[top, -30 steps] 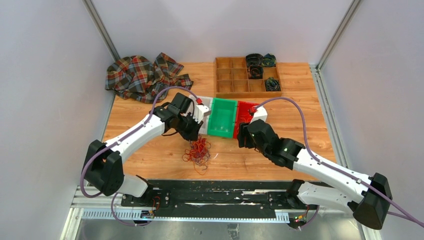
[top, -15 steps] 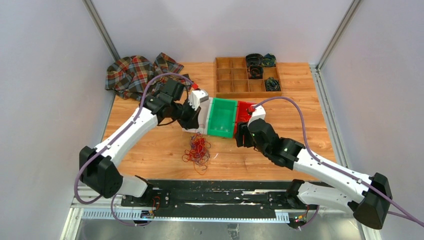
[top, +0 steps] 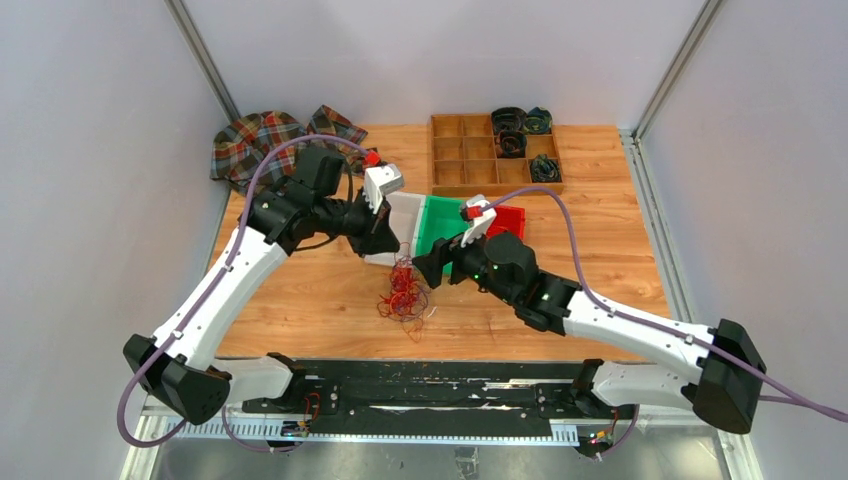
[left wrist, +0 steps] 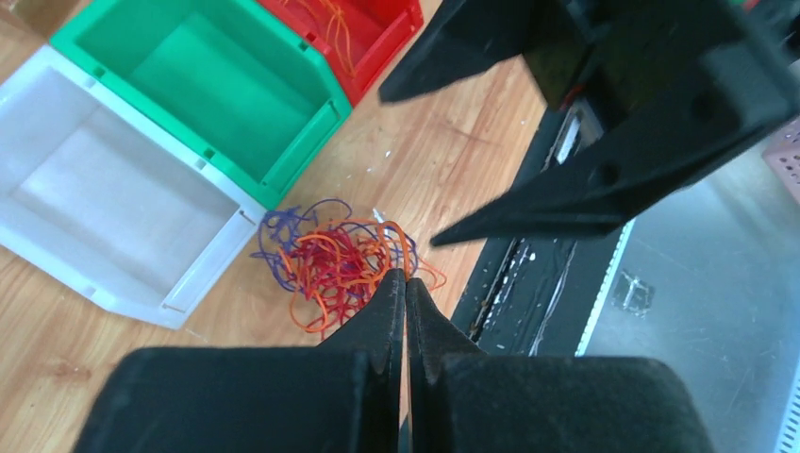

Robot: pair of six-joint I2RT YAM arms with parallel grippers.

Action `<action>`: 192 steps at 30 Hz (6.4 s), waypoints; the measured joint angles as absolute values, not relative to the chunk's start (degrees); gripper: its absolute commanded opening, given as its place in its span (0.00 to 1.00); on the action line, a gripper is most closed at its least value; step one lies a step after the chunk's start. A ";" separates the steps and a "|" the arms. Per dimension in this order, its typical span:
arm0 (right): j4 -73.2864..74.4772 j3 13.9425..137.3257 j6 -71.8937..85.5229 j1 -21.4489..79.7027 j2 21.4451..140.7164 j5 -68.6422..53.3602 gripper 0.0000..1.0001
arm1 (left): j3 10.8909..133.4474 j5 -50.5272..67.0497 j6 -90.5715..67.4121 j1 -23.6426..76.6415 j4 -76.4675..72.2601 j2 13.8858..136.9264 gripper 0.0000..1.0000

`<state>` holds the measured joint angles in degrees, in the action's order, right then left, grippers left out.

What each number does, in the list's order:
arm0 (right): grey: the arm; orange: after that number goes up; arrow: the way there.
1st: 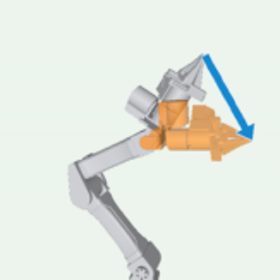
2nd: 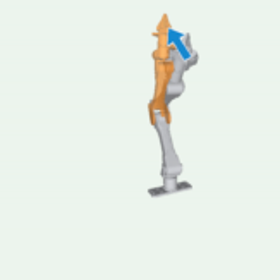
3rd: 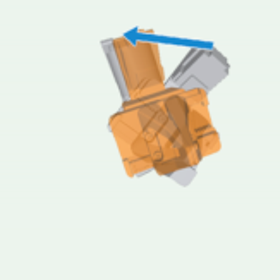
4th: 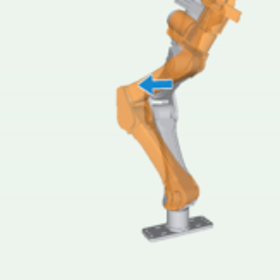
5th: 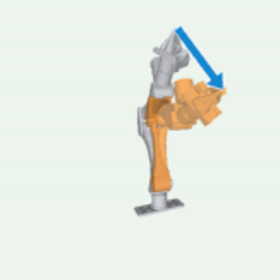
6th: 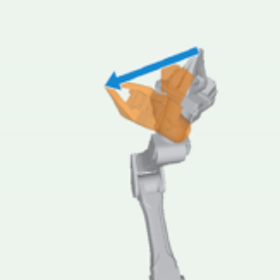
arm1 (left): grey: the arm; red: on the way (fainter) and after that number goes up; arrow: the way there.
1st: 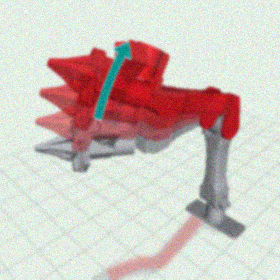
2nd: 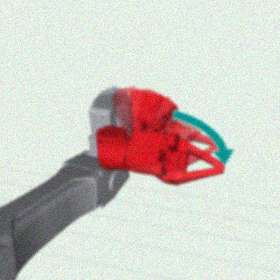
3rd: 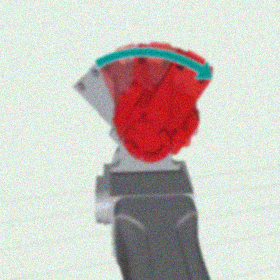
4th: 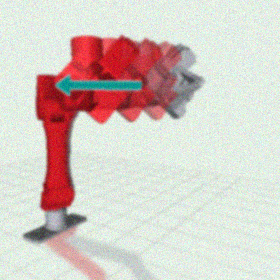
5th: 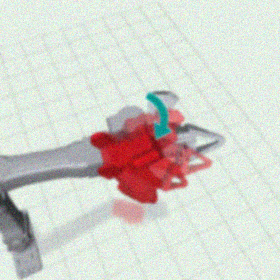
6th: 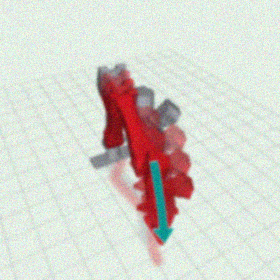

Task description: Untangle the cables

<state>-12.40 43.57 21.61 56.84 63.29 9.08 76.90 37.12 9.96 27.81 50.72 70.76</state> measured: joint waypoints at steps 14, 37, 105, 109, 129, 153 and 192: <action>-21.65 47.40 21.63 58.17 72.20 9.17 0.73 | 79.79 41.21 6.61 27.81 52.38 69.52 0.01; -34.20 48.64 21.65 60.60 86.85 11.18 0.68 | 105.47 42.87 3.86 27.77 54.50 70.15 0.00; -31.42 48.23 16.88 58.76 67.13 18.52 0.80 | 98.74 33.15 -0.99 31.46 22.76 70.63 0.01; -30.35 42.41 17.10 58.30 60.62 20.18 0.81 | 103.11 33.21 -0.58 34.26 22.83 74.52 0.01; -13.74 28.80 16.62 57.14 32.29 39.57 0.84 | 112.42 31.18 1.91 41.47 22.28 92.03 0.01; -3.95 25.30 20.36 54.94 24.40 46.89 0.79 | 116.36 27.79 4.75 41.50 21.06 103.18 0.01; 12.14 31.35 35.75 39.55 43.53 45.08 0.75 | 110.02 3.38 23.07 47.07 31.31 116.79 0.00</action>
<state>12.14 31.35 35.75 39.55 43.53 45.08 110.02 3.38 23.07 47.07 31.31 116.79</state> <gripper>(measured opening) 0.746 0.011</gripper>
